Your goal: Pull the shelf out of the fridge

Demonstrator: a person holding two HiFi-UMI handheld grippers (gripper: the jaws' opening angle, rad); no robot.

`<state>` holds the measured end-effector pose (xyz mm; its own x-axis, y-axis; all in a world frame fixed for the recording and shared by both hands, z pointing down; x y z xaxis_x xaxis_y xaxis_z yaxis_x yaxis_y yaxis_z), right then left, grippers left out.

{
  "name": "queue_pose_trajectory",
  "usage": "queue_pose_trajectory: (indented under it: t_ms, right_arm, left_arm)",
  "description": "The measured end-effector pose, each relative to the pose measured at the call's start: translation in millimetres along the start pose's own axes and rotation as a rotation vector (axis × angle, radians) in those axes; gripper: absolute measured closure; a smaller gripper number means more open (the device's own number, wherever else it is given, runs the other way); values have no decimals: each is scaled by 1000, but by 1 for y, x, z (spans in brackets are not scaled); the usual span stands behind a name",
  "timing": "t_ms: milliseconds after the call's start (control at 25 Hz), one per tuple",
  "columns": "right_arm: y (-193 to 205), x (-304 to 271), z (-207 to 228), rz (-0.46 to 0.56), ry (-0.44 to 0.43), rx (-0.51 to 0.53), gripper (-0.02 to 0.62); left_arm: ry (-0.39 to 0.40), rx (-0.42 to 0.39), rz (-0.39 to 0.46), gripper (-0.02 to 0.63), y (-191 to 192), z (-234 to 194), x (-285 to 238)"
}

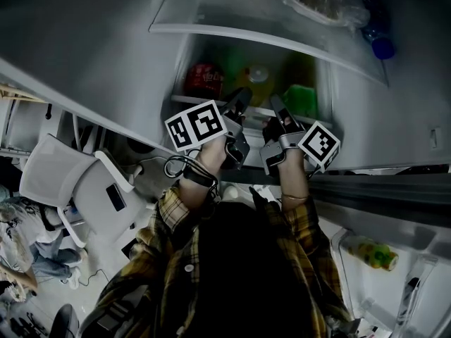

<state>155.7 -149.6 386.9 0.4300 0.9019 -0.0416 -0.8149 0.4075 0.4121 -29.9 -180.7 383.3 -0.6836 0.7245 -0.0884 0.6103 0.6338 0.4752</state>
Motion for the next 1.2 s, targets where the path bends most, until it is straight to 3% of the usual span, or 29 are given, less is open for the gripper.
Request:
queue_pose_trajectory:
  t_ms: [1200]
  right_arm:
    - [28, 44, -9, -40, -11, 3, 529]
  left_arm:
    - [11, 33, -18, 537, 29, 8, 45]
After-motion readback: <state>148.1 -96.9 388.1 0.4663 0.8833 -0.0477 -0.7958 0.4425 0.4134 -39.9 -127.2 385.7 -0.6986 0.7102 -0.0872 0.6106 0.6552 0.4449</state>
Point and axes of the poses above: the fingertips, and each gripper's own axes: x backward along the fingers, z to its right, y out of its underside, the point moved 9 cm from there along x, backward along the fingers, and after that the axes turned 3 degrees about z, right-handed, at the moved point
